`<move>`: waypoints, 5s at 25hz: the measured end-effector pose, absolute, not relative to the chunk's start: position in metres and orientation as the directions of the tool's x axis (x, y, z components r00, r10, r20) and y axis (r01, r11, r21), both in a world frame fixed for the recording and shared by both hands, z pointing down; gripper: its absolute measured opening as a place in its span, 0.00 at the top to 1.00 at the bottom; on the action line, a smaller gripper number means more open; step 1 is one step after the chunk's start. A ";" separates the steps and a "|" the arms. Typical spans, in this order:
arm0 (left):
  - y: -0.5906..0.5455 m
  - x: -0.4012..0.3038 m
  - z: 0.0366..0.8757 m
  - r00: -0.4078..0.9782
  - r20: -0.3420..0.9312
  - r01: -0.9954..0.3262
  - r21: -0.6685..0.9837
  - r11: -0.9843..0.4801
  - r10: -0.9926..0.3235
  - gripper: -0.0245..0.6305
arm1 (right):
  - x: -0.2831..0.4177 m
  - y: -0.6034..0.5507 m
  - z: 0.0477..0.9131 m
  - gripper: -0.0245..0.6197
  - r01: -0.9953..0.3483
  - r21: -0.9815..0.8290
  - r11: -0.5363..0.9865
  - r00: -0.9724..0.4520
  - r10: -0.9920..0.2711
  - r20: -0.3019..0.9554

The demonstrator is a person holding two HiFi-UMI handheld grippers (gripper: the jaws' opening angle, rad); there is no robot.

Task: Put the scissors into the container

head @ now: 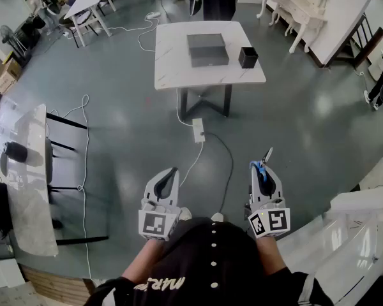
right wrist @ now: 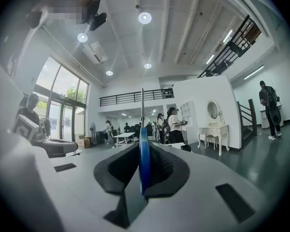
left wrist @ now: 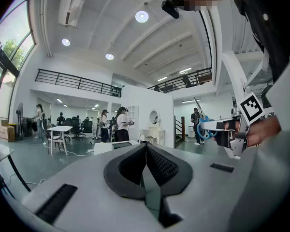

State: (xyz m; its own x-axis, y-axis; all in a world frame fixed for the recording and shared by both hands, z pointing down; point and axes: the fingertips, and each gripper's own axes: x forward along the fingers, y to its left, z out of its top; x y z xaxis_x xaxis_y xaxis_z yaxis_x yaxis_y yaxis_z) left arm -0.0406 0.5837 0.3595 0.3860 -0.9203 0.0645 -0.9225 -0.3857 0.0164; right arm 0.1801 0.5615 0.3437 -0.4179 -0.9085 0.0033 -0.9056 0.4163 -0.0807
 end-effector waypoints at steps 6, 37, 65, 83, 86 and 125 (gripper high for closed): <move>0.578 -0.050 0.364 0.389 0.069 -0.921 0.017 -0.389 -0.919 0.92 | 0.169 0.556 0.347 0.86 -0.903 -0.075 0.423 -0.424 -0.906 0.006; 0.498 -0.107 0.372 0.431 0.069 -0.902 0.037 -0.429 -0.900 0.92 | 0.110 0.479 0.358 0.86 -0.913 -0.097 0.395 -0.395 -0.918 -0.020; 0.336 -0.056 0.369 0.360 0.058 -0.933 0.026 -0.360 -0.931 0.92 | 0.155 0.305 0.365 0.86 -0.879 -0.101 0.466 -0.466 -0.884 -0.031; 0.282 -0.016 0.377 0.408 0.076 -0.913 0.006 -0.409 -0.910 0.92 | 0.182 0.251 0.373 0.86 -0.885 -0.111 0.451 -0.451 -0.892 -0.026; 0.260 -0.013 0.372 0.424 0.053 -0.905 0.007 -0.424 -0.904 0.92 | 0.181 0.232 0.369 0.86 -0.888 -0.107 0.447 -0.447 -0.894 -0.030; -0.037 -0.111 0.356 0.488 0.024 -0.873 0.006 -0.488 -0.872 0.92 | 0.081 -0.054 0.355 0.86 -0.910 -0.109 0.399 -0.394 -0.917 -0.069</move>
State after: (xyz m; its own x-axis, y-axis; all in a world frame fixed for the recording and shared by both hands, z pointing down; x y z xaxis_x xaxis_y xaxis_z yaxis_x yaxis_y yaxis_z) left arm -0.1106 -0.0368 0.3558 0.4884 -0.8723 0.0245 -0.8726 -0.4884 0.0060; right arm 0.0811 -0.0540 0.3551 -0.3939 -0.9166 -0.0691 -0.9102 0.3994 -0.1093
